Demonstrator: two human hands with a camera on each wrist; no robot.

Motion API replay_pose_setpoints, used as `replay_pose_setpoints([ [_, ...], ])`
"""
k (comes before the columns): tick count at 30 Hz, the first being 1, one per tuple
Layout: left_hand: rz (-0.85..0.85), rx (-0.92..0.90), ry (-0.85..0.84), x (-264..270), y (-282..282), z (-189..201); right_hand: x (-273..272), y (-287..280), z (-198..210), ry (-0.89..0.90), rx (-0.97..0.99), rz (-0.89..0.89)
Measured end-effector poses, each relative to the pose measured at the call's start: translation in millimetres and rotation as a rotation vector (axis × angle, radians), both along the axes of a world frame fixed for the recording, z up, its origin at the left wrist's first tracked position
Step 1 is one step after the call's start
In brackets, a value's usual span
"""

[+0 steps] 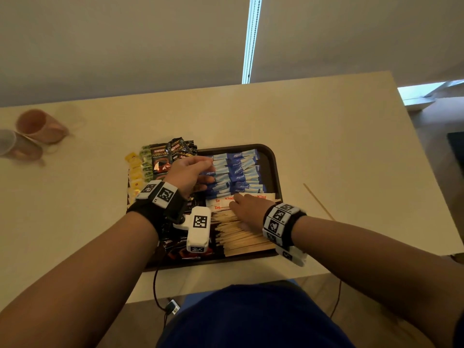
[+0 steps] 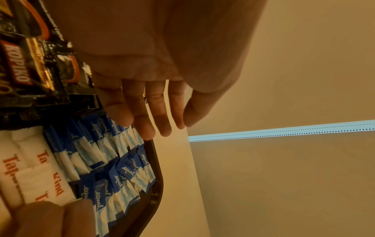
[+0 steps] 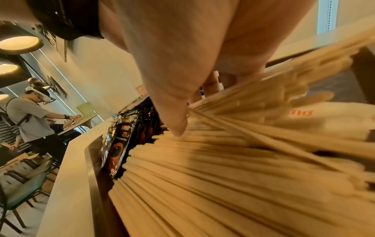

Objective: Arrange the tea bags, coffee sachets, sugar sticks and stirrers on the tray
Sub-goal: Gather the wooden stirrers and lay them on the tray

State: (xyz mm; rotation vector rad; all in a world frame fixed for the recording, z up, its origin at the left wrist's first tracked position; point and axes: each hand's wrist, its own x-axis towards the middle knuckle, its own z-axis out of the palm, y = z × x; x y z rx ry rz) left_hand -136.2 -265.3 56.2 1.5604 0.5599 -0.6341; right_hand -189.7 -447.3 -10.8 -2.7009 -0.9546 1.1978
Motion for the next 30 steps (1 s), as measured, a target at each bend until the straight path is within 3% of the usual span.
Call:
replay_pose_setpoints([
  [10, -0.016, 0.017, 0.006, 5.0, -0.1, -0.8, -2.2, -7.5, -1.6, -0.042, 0.141, -0.09],
  [15, -0.015, 0.016, 0.015, 8.4, -4.0, 0.5, -1.4, -19.0, -4.1, -0.1, 0.111, -0.077],
  [17, -0.019, 0.012, 0.02, 7.7, -8.6, 0.6, -0.7, -27.5, -1.1, -0.07, 0.213, -0.23],
  [20, -0.022, 0.0, 0.035, 5.1, -14.8, -0.8, 12.1, -63.8, 0.6, -0.225, 0.341, -0.733],
  [22, -0.027, -0.008, 0.04, 3.2, -17.5, -1.2, 17.6, -103.5, -6.5, -0.315, 0.186, -0.939],
  [25, -0.032, -0.013, 0.045, 1.8, -22.0, -0.8, 5.6, -151.4, -23.8, -0.236, -0.181, -0.985],
  [30, -0.031, -0.013, 0.056, 0.1, -24.0, -2.5, -9.7, -158.7, -33.7, -0.209, -0.249, -0.947],
])
